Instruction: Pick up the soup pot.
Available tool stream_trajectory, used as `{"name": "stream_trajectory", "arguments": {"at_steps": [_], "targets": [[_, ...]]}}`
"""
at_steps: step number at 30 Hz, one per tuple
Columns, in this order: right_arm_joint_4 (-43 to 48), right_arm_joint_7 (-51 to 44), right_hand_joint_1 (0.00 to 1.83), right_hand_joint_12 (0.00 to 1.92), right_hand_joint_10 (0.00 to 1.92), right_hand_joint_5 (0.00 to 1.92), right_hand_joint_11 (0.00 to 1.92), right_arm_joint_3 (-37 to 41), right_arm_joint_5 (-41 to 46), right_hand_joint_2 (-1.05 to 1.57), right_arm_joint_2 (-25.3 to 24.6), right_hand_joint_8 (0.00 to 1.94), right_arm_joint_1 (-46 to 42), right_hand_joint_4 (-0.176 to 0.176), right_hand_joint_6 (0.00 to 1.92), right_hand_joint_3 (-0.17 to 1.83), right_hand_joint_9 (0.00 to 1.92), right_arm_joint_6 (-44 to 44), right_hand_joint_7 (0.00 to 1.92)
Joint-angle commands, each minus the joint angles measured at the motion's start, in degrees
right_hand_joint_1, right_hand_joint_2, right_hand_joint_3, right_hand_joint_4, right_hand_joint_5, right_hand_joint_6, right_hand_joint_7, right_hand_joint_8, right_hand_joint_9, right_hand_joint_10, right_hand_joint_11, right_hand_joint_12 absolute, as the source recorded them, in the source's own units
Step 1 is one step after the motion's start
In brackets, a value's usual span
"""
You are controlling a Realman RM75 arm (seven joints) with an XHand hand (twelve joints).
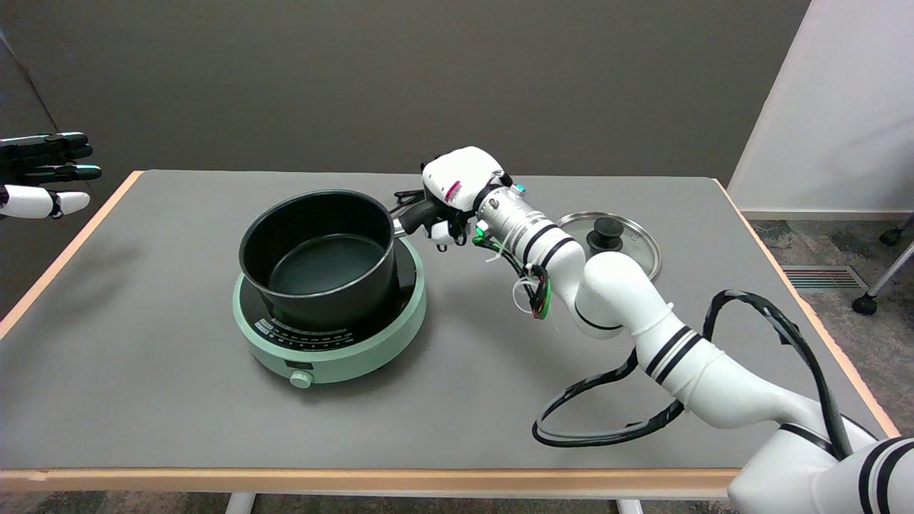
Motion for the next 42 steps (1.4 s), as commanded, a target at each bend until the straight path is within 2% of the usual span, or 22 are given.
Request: {"name": "stream_trajectory", "arguments": {"at_steps": [1, 9, 18, 37, 39, 40, 42], "targets": [[1.49, 0.38, 1.04, 1.92, 1.92, 1.92, 1.92, -0.36, 3.15, 0.92, 3.11, 1.92, 1.33, -0.018, 1.92, 0.91, 1.92, -1.46, 1.92], [7.07, 0.54, 1.04, 1.92, 1.92, 1.92, 1.92, 1.86, 7.87, 0.94, 7.41, 1.92, 0.47, -0.018, 1.92, 0.91, 1.92, -2.14, 1.92], [11.81, 0.54, 1.03, 1.92, 1.92, 1.92, 1.92, 8.93, 13.81, 0.93, 11.92, 1.92, -3.57, -0.019, 1.92, 0.94, 1.92, -5.31, 1.92], [22.15, 0.69, 1.03, 1.92, 1.92, 1.92, 1.92, 30.34, 13.62, 0.94, 17.51, 1.92, -23.29, -0.019, 1.92, 0.93, 1.92, -5.72, 1.92], [24.12, 0.34, 0.92, 1.92, 1.92, 1.92, 1.92, 31.52, 14.22, 1.07, 17.7, 1.92, -24.92, -0.026, 1.92, 0.84, 1.92, -5.76, 1.92], [24.68, 0.46, 0.88, 1.92, 1.92, 1.92, 1.92, 32.28, 14.34, 1.07, 17.78, 1.92, -25.89, -0.024, 1.92, 0.85, 1.92, -5.82, 1.92], [25.7, 0.46, 0.88, 1.92, 1.92, 1.92, 1.92, 33.46, 14.34, 0.9, 17.84, 1.92, -27.39, -0.021, 1.92, 1.04, 1.92, -5.82, 1.92]]}}
